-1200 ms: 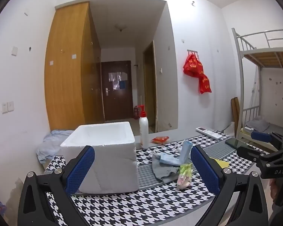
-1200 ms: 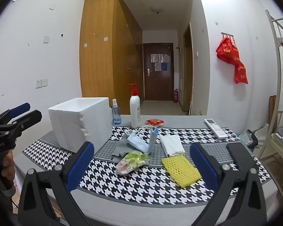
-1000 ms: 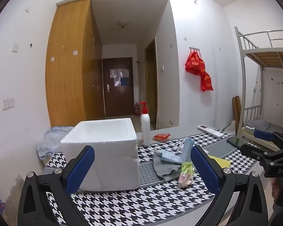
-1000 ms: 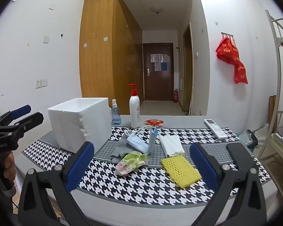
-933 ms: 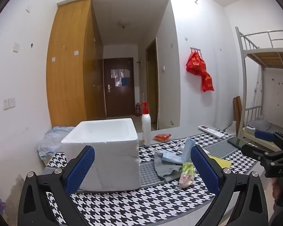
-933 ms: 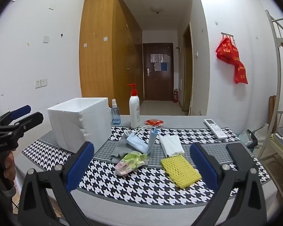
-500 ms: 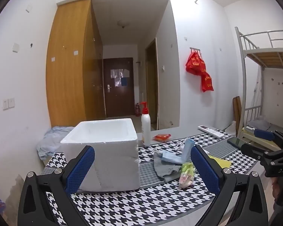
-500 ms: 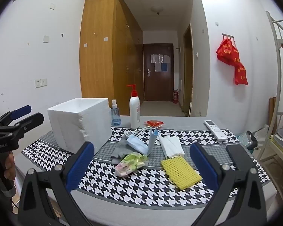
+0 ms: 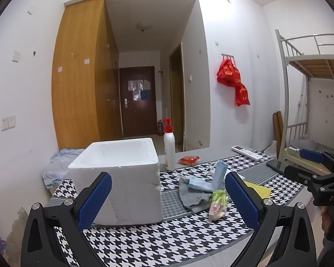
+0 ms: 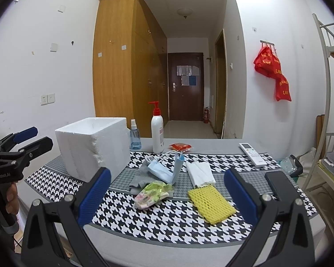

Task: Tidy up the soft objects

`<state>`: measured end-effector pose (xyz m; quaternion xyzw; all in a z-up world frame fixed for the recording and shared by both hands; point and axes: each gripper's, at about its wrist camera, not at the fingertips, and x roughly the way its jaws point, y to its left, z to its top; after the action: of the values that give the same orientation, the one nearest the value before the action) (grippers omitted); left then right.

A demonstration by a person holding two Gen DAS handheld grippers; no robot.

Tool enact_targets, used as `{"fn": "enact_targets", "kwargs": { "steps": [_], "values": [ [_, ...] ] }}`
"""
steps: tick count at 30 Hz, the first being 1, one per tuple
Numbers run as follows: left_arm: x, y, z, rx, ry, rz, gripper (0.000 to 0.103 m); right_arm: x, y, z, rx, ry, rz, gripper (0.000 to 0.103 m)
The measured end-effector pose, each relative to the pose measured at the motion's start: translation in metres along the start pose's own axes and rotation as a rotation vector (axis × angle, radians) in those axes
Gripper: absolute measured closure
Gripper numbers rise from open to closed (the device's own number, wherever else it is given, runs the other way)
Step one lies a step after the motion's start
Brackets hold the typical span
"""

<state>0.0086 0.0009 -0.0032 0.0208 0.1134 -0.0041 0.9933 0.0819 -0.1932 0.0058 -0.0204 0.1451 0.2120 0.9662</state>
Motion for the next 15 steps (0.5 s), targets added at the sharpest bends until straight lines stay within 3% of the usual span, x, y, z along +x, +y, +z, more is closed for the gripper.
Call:
{"fn": "enact_targets", "kwargs": {
  "steps": [15],
  "values": [
    [0.0034,0.0015,0.0006,-0.004,0.004,-0.011,0.001,0.0016,-0.003,0.0006,0.005,0.006,-0.004,0.001]
  ]
}}
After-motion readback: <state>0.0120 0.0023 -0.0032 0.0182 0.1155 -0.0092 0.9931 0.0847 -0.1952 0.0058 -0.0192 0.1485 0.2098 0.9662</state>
